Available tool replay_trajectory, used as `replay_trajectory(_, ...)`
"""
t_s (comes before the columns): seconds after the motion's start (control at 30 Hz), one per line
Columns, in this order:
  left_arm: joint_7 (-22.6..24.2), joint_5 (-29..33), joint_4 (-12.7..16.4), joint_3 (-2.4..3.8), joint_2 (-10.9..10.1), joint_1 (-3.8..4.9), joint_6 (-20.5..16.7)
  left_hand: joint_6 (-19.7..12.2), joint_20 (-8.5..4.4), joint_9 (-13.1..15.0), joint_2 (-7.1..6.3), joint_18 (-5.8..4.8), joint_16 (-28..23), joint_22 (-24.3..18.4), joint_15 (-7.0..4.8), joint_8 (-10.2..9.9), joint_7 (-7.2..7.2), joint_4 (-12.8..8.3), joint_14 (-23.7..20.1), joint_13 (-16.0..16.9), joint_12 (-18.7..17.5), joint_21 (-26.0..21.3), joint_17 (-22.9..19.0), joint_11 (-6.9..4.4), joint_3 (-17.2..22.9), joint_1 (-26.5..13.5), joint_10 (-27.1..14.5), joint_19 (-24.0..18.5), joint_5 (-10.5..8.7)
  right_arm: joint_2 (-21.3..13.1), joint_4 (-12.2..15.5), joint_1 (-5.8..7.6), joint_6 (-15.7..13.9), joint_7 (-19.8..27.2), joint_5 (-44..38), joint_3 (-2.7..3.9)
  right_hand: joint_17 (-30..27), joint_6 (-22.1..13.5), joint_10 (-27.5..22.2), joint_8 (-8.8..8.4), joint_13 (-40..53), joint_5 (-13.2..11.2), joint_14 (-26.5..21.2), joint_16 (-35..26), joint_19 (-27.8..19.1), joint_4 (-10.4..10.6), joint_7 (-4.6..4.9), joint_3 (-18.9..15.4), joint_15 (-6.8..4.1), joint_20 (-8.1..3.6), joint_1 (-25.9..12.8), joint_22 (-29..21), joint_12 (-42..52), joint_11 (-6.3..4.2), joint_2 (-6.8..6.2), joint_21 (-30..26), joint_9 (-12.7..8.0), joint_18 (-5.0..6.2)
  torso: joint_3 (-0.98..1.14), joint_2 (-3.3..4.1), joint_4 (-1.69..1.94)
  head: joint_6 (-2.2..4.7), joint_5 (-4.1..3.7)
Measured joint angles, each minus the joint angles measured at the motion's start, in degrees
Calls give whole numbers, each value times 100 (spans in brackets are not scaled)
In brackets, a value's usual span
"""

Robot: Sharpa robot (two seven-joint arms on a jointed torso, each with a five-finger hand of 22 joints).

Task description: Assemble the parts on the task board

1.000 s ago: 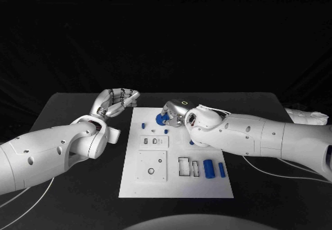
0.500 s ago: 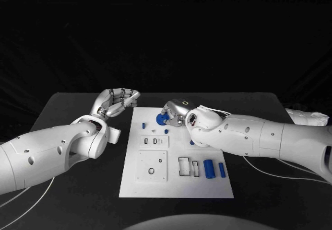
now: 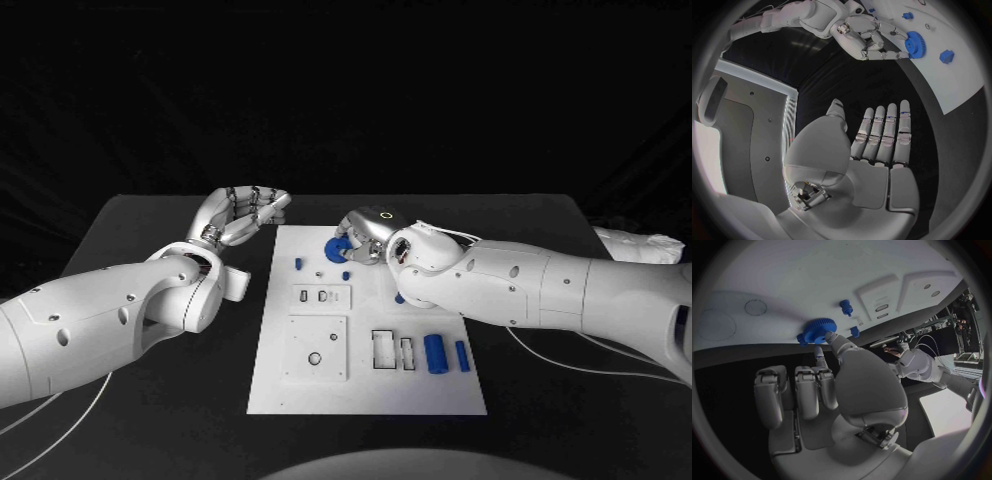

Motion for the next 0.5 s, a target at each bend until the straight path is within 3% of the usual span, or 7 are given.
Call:
replay_trajectory(0.27, 0, 0, -7, 0, 7, 0, 1, 0, 0, 0, 0, 0, 0, 0, 0, 0, 0, 0, 0, 0, 0, 0, -1, 0, 0, 0, 0, 0, 0, -34, 68, 0, -203, 117, 9, 1, 0, -20, 0, 0, 5, 0, 0, 0, 0, 0, -21, 0, 0, 0, 0, 0, 0, 0, 0, 0, 0, 0, 2, 0, 0, 19, -4)
replay_trajectory(0.5, 1, 0, -10, 2, 8, 0, 2, 0, 0, 0, 0, 0, 0, 1, 0, 0, 0, 0, 0, 0, 0, 0, -1, 0, 0, 0, 0, 0, 0, 4, 18, 1, -168, 160, 14, 2, -1, -206, 1, -50, 5, -49, 0, 0, 0, -15, -25, -16, 0, 0, 23, 4, 0, -2, -23, 0, -27, 0, 2, 1, 2, 14, -8)
